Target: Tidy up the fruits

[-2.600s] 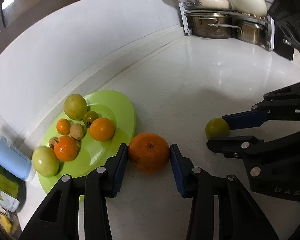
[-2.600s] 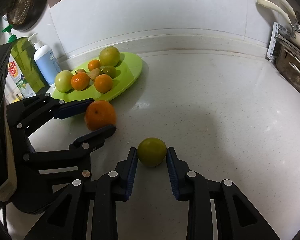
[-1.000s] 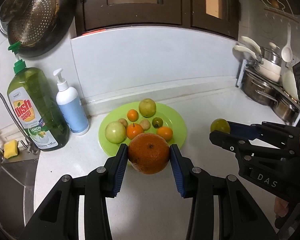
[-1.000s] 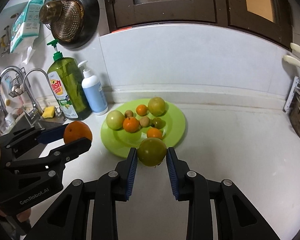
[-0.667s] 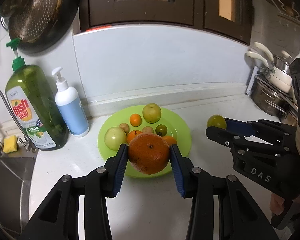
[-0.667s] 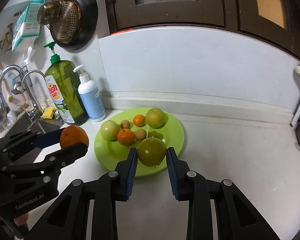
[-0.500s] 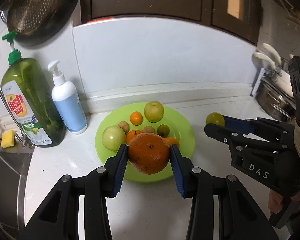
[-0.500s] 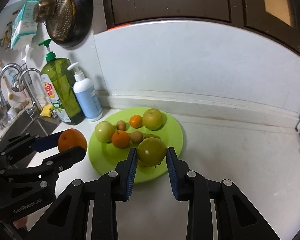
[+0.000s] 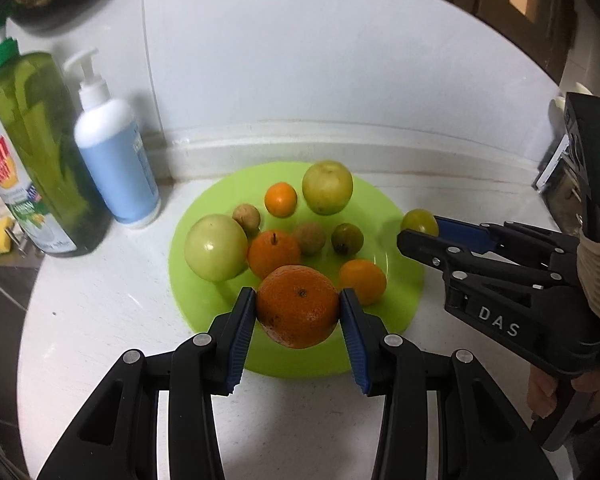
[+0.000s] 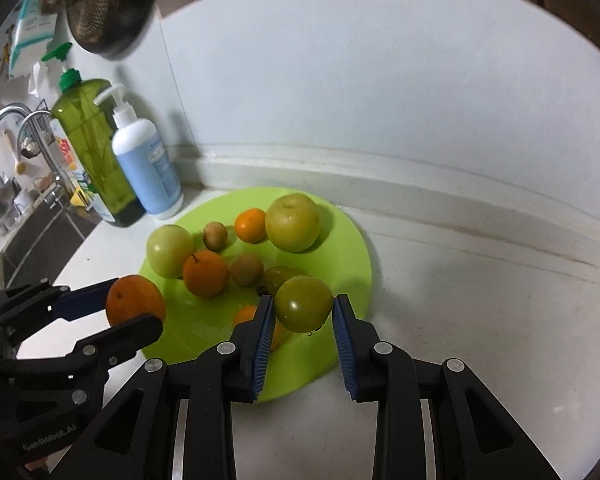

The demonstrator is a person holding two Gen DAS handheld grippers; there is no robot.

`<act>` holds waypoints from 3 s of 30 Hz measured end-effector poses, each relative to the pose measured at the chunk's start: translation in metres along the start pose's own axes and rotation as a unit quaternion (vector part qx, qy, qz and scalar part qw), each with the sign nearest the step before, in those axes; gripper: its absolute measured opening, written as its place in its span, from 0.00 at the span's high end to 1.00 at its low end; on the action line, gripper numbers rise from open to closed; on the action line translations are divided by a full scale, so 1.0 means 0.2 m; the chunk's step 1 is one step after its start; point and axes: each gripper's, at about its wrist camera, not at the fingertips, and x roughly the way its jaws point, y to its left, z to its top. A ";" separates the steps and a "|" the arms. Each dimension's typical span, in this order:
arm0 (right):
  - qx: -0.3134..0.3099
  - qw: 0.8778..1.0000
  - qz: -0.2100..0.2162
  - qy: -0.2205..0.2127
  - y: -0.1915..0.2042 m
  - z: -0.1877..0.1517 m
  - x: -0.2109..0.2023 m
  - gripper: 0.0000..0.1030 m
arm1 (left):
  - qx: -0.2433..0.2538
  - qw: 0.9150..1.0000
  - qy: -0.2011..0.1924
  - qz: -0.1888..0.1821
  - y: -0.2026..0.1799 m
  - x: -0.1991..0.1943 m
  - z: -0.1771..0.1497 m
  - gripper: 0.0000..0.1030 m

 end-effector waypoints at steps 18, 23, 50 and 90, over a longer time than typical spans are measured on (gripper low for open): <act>0.007 0.999 -0.003 0.035 -0.04 0.00 0.18 0.70 | -0.001 0.999 0.047 0.000 -0.02 0.18 0.01 0.59; 0.008 1.000 -0.003 0.028 -0.04 0.00 0.16 0.68 | -0.007 0.999 0.047 0.002 -0.02 0.17 0.01 0.59; 0.061 0.992 -0.080 -0.073 0.39 -0.27 -0.54 0.49 | 0.042 0.996 -0.072 0.019 0.18 -0.60 -0.20 0.34; 0.076 0.981 -0.129 -0.125 0.85 -0.86 -1.32 0.34 | 0.049 0.987 -0.154 0.023 0.19 -1.40 -0.83 0.06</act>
